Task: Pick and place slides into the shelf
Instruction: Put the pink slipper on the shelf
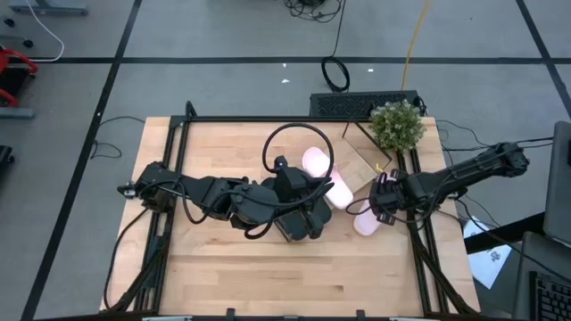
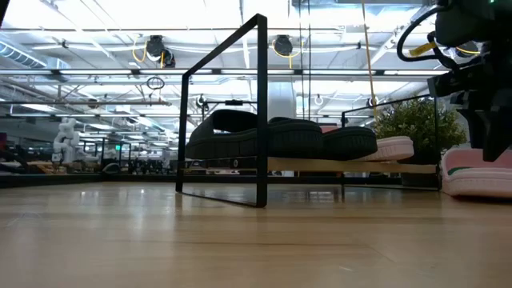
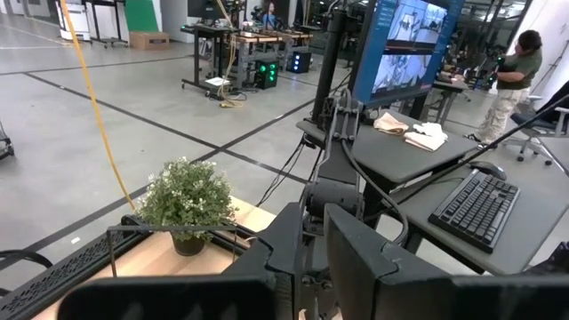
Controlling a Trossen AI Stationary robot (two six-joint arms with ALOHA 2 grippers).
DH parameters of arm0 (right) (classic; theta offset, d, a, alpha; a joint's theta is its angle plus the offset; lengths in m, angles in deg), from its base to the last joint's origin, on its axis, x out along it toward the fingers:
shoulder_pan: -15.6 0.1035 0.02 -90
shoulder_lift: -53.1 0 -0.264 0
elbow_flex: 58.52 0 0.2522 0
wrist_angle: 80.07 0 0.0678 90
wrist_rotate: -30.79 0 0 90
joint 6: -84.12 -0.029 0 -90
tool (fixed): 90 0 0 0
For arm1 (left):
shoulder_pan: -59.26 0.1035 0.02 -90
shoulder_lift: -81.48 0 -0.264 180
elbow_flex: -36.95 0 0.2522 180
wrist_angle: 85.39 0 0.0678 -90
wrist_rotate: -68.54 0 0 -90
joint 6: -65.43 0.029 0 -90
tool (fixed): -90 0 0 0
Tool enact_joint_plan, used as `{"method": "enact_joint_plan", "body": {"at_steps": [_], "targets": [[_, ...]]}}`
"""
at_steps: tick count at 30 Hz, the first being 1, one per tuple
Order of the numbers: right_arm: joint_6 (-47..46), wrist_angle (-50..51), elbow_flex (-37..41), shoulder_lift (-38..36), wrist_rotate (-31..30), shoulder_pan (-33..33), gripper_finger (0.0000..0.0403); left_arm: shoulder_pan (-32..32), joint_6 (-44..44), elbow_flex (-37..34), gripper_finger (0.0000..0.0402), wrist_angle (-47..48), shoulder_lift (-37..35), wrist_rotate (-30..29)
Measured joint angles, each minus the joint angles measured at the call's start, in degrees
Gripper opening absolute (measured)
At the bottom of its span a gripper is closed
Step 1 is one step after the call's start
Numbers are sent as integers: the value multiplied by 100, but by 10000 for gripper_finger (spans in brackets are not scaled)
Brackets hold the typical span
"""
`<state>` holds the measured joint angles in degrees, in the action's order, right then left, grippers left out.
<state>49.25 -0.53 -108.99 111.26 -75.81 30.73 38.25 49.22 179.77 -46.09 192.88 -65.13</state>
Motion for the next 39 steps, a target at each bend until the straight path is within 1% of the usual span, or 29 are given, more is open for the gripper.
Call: {"method": "enact_joint_plan", "body": {"at_steps": [5,11,15,19,25,32,39], "targets": [[-1,-10,-2,152,12,-131,145,-2,77,0,47,2,0,3],[-49,-42,-4,486,13,-144,144,-9,120,0,47,2,0,3],[-265,-46,-4,674,9,-144,139,-9,122,0,47,2,0,5],[-487,20,-9,780,20,-142,110,-9,127,0,47,2,0,5],[-501,249,-6,785,225,-146,16,-9,127,0,47,2,0,8],[-504,260,-6,631,440,2,5,-7,127,0,47,0,0,8],[-805,263,-16,152,772,272,2,-7,127,0,47,-2,0,8]]}}
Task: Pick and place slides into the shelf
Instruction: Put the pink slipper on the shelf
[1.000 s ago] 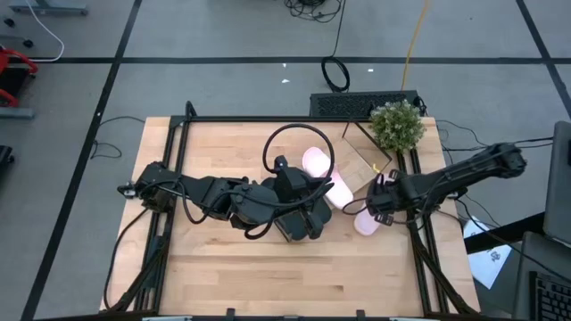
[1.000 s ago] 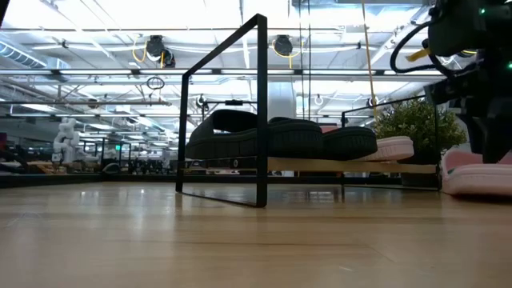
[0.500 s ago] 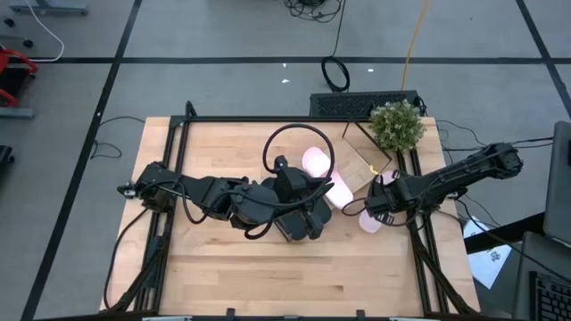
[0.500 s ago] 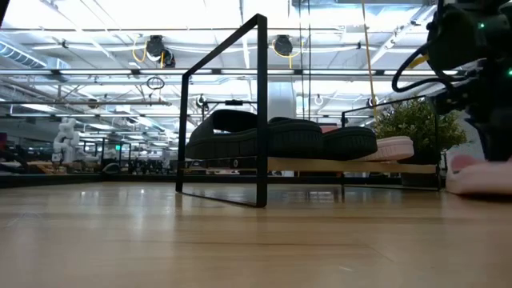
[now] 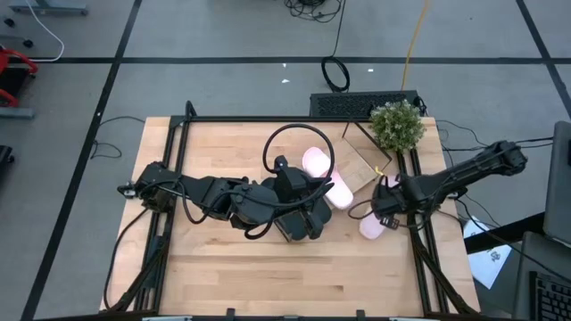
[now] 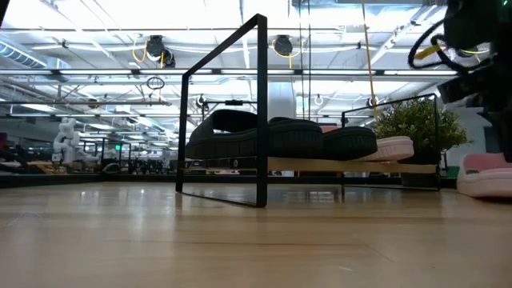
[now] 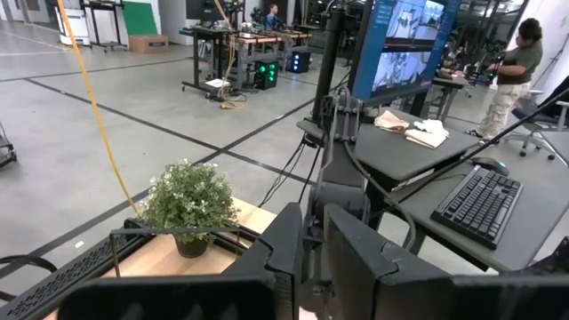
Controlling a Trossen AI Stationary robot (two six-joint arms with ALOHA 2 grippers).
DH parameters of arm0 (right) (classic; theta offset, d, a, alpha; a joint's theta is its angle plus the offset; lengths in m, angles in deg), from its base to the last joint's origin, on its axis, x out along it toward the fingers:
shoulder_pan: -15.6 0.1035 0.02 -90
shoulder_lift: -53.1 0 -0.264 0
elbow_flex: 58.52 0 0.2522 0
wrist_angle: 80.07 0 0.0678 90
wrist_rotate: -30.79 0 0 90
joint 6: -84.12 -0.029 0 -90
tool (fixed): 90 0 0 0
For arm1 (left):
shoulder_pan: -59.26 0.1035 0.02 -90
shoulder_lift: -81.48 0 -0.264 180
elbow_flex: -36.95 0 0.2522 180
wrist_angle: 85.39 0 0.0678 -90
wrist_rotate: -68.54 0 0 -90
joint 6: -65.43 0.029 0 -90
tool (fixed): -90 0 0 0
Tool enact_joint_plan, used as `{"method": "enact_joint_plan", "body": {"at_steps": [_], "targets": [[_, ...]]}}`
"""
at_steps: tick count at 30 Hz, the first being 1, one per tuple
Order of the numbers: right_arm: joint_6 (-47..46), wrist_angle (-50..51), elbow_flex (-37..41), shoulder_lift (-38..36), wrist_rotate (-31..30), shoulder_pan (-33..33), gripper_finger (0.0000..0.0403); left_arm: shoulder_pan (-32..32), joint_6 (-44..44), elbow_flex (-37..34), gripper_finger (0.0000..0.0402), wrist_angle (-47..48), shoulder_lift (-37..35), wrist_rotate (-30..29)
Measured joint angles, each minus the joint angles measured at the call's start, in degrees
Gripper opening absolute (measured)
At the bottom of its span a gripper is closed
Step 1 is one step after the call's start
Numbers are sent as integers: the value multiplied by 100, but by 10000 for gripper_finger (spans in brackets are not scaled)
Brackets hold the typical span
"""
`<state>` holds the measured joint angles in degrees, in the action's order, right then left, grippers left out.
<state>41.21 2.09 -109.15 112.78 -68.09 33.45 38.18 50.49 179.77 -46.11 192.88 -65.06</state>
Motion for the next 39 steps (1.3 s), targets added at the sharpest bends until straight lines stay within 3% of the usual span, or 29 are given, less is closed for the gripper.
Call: {"method": "enact_joint_plan", "body": {"at_steps": [9,26,32,39], "targets": [[-140,-30,-693,-501,224,478,1,0,-2,0,47,-2,0,0],[473,175,-2497,-451,208,1656,0,0,105,0,47,-4,0,-151],[1656,330,-3058,-145,-629,1865,0,7,177,0,47,-4,0,-295],[3228,511,-3565,154,-2651,1852,0,7,173,0,47,-4,0,-297]]}}
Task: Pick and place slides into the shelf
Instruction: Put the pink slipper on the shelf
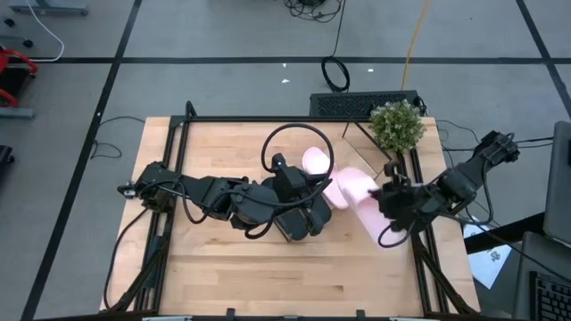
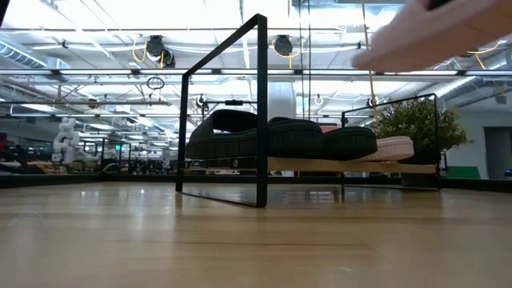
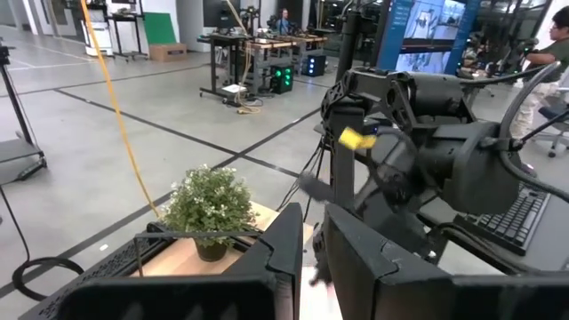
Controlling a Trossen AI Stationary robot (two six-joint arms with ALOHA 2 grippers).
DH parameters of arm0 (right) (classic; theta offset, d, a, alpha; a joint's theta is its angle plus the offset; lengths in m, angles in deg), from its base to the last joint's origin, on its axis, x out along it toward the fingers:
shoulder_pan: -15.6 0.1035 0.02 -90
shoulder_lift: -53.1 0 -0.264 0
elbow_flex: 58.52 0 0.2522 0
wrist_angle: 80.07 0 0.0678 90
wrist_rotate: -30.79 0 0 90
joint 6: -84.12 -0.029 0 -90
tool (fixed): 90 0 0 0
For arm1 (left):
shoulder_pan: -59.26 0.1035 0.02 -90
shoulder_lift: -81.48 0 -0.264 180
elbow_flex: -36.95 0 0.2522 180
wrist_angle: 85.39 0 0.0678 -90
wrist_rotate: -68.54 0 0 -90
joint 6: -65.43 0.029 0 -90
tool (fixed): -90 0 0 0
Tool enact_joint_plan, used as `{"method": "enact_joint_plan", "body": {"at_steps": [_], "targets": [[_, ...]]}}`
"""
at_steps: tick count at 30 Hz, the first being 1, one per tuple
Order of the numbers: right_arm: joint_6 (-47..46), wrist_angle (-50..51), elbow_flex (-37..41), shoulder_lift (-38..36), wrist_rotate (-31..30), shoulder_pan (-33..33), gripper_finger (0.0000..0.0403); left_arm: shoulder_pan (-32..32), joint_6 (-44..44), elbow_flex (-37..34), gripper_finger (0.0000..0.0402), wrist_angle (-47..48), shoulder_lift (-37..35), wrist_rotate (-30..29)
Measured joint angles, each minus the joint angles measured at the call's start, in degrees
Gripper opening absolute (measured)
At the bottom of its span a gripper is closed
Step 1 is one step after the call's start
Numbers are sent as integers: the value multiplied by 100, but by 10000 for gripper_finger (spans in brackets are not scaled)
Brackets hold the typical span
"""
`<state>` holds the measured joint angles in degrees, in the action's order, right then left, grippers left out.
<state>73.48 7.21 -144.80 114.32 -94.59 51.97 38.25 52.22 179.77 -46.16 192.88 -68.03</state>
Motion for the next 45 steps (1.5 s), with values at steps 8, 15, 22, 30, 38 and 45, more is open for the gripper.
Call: {"method": "enact_joint_plan", "body": {"at_steps": [8,15,22,30,38,45], "targets": [[1617,-311,-16,-3,-1283,-556,0,0,-46,0,47,0,0,0],[2629,-1353,338,-3,-1235,-1414,0,-1,46,0,47,0,0,-2],[3334,-2181,818,-151,-430,-2312,0,-49,109,0,47,0,0,-4],[4254,-2759,1063,-267,146,-3206,0,-118,112,0,47,0,0,-4],[5101,-3064,1065,-261,570,-4019,0,-118,269,0,47,0,0,-4],[5535,-3234,1067,-261,1329,-4812,0,-114,444,0,47,0,0,-4]]}}
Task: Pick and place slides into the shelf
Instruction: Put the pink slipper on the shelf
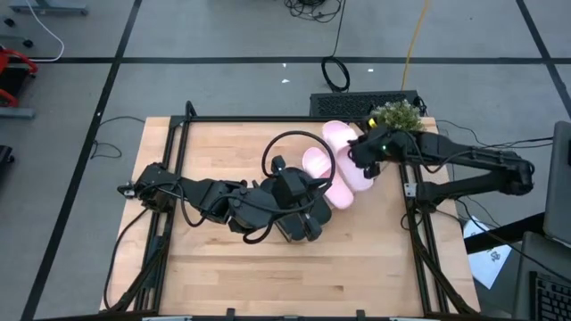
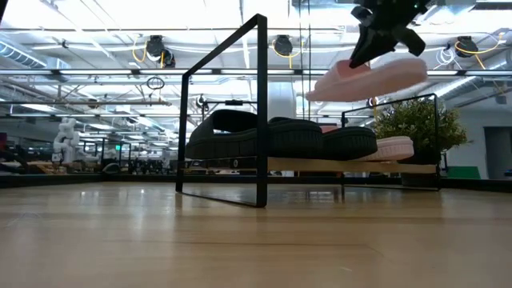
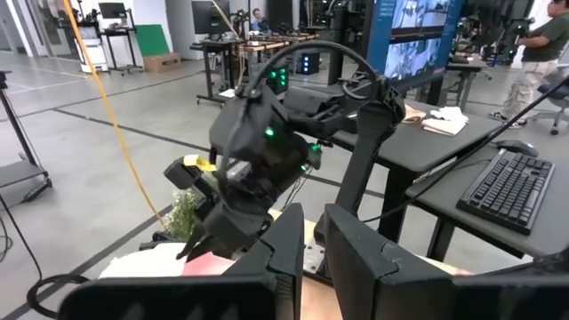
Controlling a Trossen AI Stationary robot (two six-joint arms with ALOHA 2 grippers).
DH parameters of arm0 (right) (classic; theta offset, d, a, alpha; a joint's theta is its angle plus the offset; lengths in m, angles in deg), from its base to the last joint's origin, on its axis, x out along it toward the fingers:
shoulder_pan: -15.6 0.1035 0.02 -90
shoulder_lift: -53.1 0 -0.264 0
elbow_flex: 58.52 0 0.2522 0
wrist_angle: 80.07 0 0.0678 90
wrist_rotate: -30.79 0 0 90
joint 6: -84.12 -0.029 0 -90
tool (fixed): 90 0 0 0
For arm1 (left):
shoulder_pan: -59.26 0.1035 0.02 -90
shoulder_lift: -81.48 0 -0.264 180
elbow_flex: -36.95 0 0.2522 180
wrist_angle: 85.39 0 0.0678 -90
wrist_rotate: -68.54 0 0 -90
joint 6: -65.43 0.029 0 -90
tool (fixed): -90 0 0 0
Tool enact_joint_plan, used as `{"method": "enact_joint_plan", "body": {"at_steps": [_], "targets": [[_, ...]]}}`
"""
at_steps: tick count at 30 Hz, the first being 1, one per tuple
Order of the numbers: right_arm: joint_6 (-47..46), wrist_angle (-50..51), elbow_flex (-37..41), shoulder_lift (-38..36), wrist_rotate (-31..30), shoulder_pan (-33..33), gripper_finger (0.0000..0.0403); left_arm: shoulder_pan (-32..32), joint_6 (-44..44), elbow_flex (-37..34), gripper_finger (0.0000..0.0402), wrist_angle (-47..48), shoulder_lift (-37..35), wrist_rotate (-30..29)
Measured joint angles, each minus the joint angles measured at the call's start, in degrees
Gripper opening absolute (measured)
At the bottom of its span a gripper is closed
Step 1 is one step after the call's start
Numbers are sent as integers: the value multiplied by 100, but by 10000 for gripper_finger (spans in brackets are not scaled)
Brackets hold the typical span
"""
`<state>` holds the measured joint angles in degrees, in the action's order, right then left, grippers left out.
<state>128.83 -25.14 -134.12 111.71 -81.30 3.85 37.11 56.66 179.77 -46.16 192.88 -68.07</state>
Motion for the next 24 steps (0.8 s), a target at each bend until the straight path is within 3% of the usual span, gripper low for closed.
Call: {"method": "enact_joint_plan", "body": {"at_steps": [9,24], "targets": [[357,-8,41,33,861,-808,0,4,211,0,47,0,0,-4],[773,-882,1130,35,1057,-1194,0,203,327,0,47,0,0,-55]]}}
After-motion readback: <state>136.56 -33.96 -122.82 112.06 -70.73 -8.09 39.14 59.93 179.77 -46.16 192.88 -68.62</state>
